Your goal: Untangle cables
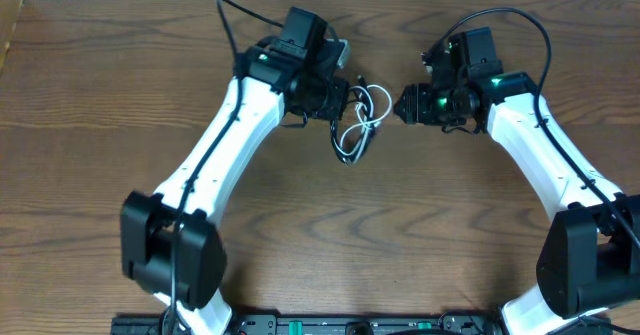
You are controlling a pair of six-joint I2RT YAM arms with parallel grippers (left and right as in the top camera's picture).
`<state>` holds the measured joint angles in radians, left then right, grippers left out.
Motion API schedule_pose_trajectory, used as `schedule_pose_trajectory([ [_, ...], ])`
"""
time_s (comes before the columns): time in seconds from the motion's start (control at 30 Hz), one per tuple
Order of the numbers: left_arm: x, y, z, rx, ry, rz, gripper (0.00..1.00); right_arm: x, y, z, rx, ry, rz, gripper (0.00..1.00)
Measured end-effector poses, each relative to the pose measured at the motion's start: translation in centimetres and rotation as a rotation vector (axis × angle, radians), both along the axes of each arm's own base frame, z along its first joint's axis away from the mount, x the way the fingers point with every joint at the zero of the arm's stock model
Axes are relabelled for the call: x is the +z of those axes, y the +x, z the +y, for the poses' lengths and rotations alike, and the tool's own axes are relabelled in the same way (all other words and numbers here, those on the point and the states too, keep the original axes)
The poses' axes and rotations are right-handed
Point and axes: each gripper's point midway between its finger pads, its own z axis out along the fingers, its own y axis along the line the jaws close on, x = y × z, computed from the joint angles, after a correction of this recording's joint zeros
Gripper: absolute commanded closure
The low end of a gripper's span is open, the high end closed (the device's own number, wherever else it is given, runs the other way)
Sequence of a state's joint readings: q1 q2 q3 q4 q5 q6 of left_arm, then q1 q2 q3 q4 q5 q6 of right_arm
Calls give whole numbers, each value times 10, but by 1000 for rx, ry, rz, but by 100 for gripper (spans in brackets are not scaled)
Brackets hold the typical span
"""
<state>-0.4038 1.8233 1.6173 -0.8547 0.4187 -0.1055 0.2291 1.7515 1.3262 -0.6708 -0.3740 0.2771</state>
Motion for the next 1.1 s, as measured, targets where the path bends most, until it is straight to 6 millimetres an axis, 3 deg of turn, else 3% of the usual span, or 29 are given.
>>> schedule_pose_trajectory([
  [0.33, -5, -9, -4, -17, -25, 56, 93, -4, 5, 12, 26, 15, -16, 46],
  [0.47, -4, -11, -6, -22, -38, 61, 93, -27, 3, 17, 28, 7, 37, 51],
  [0.6, -3, -12, -8, -26, -48, 65, 93, -62, 4, 14, 0, -25, 113, 57],
  [0.67, -3, -12, -8, -27, -50, 66, 93, -78, 2, 4, -35, -81, 148, 57],
  [0.77, -3, -11, -7, -24, -50, 66, 93, -92, -3, -33, -141, -230, 198, 57],
  [0.97, -2, -5, 1, -3, -59, 65, 93, -98, -14, -125, -354, -406, 295, 62],
  [1.1, -1, -5, -1, -7, -84, 74, 93, -98, -23, -161, -440, -407, 353, 62],
])
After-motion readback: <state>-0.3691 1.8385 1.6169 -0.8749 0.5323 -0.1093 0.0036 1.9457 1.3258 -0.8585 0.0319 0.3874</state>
